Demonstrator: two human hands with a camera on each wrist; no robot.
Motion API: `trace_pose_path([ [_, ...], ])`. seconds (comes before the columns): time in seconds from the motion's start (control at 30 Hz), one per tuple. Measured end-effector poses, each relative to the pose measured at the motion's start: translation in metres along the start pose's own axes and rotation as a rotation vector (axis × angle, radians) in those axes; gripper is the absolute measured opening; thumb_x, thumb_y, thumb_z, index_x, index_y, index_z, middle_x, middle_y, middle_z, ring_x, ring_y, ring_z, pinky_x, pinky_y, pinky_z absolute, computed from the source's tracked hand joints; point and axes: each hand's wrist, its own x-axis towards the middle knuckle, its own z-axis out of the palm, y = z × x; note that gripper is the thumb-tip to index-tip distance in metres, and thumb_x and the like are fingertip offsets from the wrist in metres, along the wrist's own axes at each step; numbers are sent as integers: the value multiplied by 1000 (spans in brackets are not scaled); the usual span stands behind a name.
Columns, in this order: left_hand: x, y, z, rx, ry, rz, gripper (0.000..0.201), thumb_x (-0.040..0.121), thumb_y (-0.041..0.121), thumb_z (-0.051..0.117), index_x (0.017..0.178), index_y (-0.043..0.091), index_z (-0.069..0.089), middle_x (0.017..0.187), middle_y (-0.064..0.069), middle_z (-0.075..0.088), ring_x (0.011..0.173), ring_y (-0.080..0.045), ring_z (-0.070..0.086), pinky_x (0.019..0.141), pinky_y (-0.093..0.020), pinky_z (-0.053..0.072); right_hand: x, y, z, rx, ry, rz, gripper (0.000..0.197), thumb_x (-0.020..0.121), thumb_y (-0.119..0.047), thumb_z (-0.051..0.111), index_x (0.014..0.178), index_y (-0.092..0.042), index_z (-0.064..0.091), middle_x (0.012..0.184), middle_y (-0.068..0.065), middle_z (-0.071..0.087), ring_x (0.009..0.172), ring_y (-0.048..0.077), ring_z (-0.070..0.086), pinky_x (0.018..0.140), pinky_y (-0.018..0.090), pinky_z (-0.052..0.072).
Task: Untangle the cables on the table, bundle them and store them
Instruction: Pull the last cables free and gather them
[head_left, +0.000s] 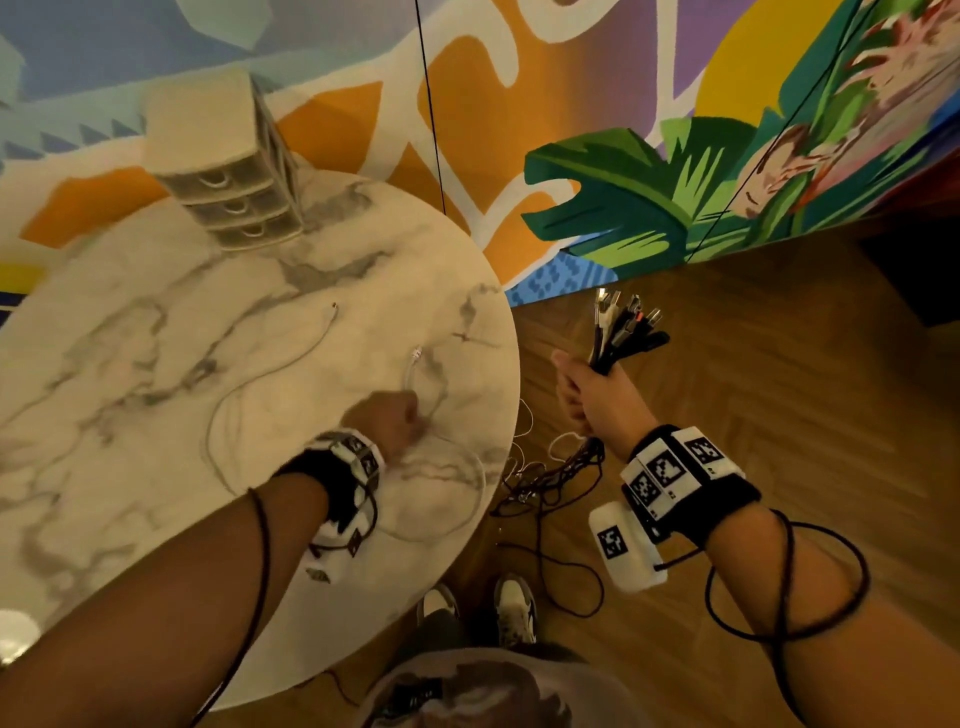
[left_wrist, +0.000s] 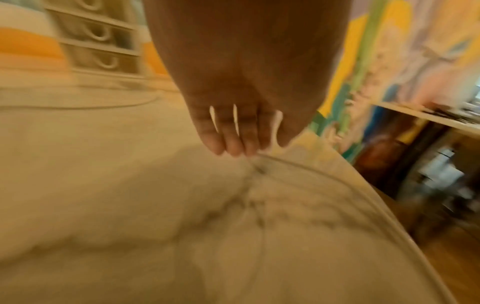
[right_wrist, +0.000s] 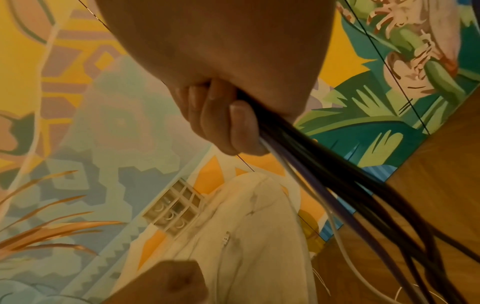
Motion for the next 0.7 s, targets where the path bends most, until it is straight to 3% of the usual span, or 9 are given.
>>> trace_pose_path([
  [0.07,19,-8,-16,-67,67,-157,37,92,43,52,105,9,52,104,-16,60,94,-34,57,73,-36,44,-2,2,-1,-24,1,-11,49,98,-32,45,52,-19,32,48,-3,27,37,9,23,38,20,22],
  [0.13,34,-7,-20,-64,10,-260,47,90,48,52,113,7,47,109,-17,56,97,-36,56,73,-37,44,-5,4,-1,-45,-9,-29,49,98,-32,44,53,-19,31,49,-2,26,38,10,22,38,19,22],
  [0.27,47,12,-7,-75,-50,-298,36,92,36,49,113,6,47,114,-18,55,99,-36,57,77,-37,45,-6,10,-1,-68,5,-36,51,98,-32,43,51,-18,31,48,-2,26,37,11,22,37,19,23],
  [0.4,37,40,-1,-94,-108,-162,33,88,39,54,105,11,54,105,-13,61,93,-32,59,76,-33,47,-4,19,2,-142,41,-31,50,99,-34,43,56,-9,51,43,-3,39,35,10,29,37,20,26],
  [0.47,25,63,-6,-326,-34,-16,18,85,32,59,89,15,56,86,-5,63,81,-26,58,68,-30,43,-1,22,6,-129,39,-17,44,99,-30,43,73,-2,63,44,-1,41,33,9,32,37,19,27],
  [0.53,9,91,-19,-523,79,115,13,83,26,62,78,18,54,68,4,57,68,-19,55,60,-29,39,2,25,13,-100,21,-7,32,99,-28,46,87,-6,66,51,4,44,35,10,40,38,18,30],
  [0.6,-5,113,-33,-535,138,215,11,80,31,58,79,20,55,68,7,59,66,-15,56,58,-28,41,5,23,18,-63,12,-27,32,98,-31,48,96,-4,64,63,10,50,47,16,48,40,18,35],
  [0.7,-17,124,-48,-429,198,356,17,83,30,56,97,22,62,70,7,61,70,-15,60,60,-26,42,6,13,18,10,74,-102,28,98,-28,48,84,-12,66,70,3,63,60,11,59,55,22,47],
])
